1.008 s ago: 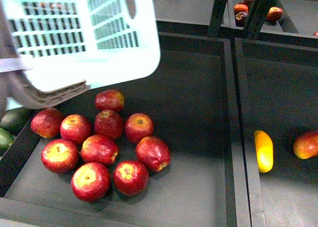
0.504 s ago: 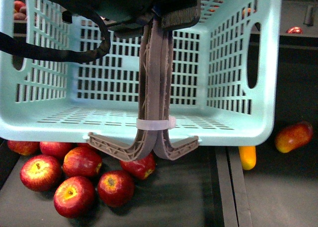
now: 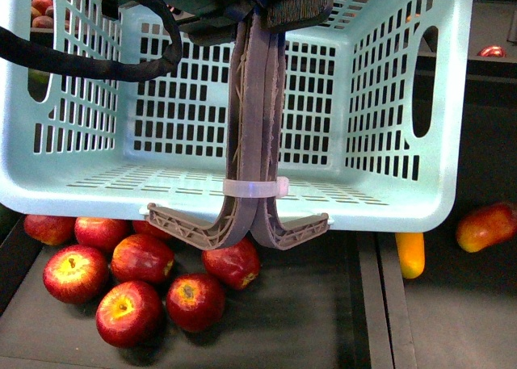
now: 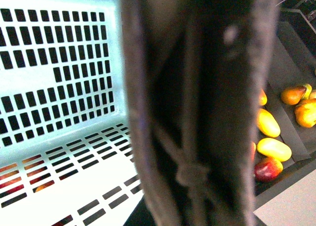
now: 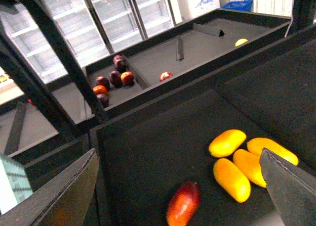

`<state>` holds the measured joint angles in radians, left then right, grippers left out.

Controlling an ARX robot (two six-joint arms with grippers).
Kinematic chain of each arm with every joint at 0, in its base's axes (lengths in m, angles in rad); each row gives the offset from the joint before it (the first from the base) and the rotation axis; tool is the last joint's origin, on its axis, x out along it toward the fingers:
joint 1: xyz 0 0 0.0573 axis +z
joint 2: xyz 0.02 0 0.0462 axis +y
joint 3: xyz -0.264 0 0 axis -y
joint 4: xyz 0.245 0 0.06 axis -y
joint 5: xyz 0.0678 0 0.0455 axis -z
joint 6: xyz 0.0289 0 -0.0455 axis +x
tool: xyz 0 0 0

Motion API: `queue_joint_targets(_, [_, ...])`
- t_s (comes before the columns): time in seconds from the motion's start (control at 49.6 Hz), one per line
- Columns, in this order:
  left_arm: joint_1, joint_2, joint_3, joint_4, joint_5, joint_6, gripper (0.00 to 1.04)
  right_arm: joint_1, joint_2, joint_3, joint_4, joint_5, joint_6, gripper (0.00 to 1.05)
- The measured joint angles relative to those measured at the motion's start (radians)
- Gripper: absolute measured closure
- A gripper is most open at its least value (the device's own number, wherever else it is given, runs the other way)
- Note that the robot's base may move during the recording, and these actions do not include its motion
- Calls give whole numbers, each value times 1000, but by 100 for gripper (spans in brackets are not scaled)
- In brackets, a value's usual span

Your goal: Pick mango and avocado into basket

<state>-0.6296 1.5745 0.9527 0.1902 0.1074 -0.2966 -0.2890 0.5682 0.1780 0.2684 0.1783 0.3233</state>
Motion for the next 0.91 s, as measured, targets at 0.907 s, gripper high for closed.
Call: queue_joint_targets(0.907, [0, 0, 0, 0, -24, 0, 99, -29, 1792, 487, 663, -342, -227, 8])
